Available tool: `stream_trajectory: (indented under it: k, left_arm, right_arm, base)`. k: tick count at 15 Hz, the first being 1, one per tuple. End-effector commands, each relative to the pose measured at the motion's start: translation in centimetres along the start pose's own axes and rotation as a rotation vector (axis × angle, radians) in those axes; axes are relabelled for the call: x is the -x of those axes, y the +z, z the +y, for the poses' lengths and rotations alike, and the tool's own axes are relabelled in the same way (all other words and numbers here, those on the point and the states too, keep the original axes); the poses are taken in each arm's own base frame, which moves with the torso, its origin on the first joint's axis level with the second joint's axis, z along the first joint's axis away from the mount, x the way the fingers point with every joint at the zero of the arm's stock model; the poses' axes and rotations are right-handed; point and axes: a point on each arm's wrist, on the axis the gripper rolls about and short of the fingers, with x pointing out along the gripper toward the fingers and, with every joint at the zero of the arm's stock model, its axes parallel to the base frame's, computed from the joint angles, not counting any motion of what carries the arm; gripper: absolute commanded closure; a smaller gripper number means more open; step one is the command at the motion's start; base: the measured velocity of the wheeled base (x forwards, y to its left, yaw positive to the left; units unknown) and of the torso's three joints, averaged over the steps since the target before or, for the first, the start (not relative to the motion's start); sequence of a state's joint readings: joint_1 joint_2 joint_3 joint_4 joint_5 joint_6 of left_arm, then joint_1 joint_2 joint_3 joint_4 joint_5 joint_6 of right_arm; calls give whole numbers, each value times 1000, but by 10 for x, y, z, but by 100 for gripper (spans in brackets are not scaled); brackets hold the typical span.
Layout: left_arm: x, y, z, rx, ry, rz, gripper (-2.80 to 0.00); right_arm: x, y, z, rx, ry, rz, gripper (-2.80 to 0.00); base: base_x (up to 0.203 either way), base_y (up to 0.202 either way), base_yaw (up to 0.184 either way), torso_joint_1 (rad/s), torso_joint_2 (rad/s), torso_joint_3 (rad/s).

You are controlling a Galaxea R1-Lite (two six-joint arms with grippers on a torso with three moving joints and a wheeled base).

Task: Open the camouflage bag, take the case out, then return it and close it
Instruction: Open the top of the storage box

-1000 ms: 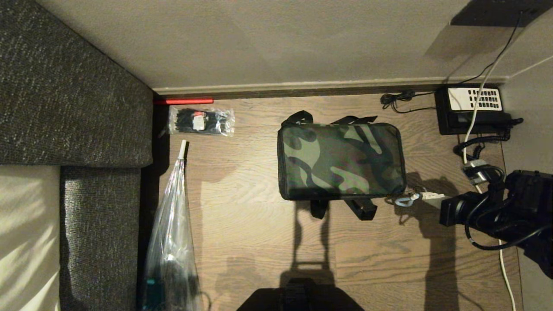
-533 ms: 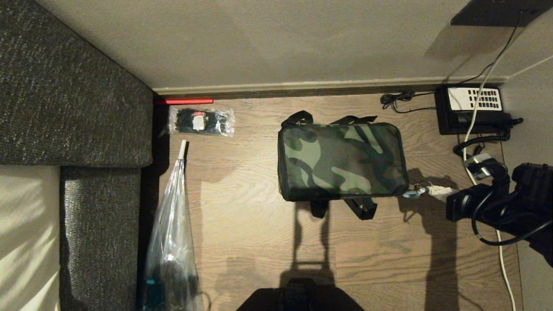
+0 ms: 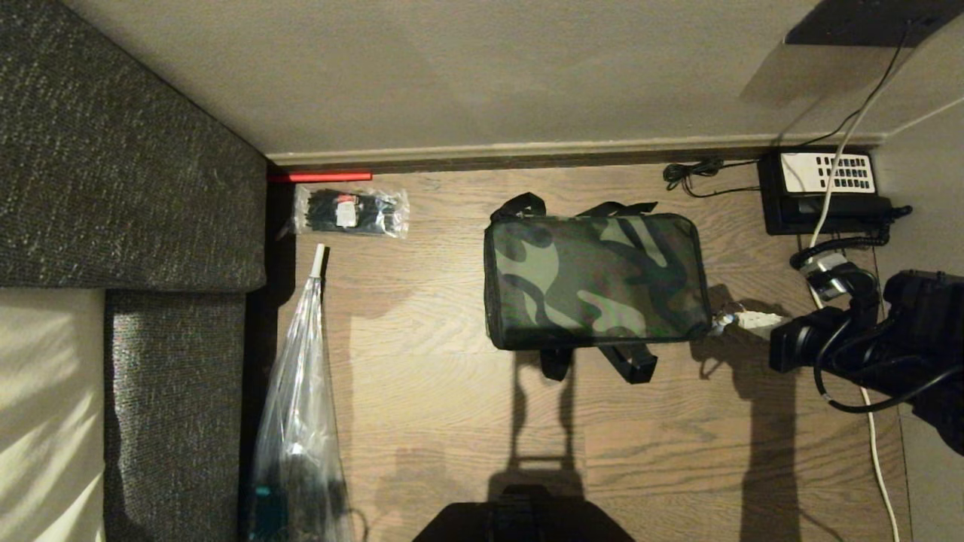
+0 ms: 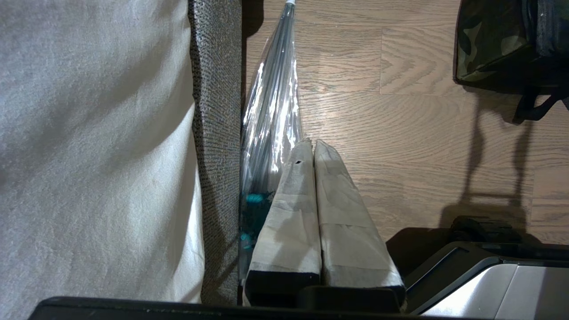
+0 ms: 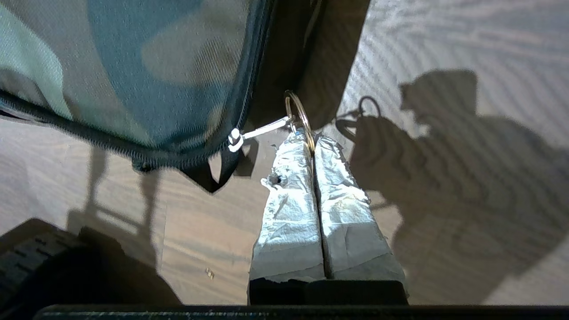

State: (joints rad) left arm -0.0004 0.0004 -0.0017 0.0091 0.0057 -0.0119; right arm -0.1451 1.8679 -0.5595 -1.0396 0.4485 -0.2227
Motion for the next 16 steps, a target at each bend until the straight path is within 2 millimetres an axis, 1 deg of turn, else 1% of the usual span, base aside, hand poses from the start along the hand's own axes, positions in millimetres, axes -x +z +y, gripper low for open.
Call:
stream_trajectory:
  k: [1, 9, 11, 14, 16]
  left_arm:
    - [0, 0, 0, 0, 1, -2, 0]
    - [0, 0, 0, 0, 1, -2, 0]
    - [0, 0, 0, 0, 1, -2, 0]
    - [0, 0, 0, 0, 1, -2, 0]
    - [0, 0, 0, 0, 1, -2, 0]
  right_arm:
    - [-5, 5, -2, 11, 6, -24, 0]
    - [-10, 13, -6, -7, 0, -60, 0]
    - [-13, 19, -9, -15, -5, -82, 0]
    - [-12, 21, -9, -32, -2, -89, 0]
    - [-15, 26, -9, -52, 4, -107, 0]
  base:
    - [0, 0, 0, 0, 0, 0]
    - [0, 0, 0, 0, 0, 0]
    - [0, 0, 0, 0, 0, 0]
    - [0, 0, 0, 0, 0, 0]
    - [0, 0, 0, 0, 0, 0]
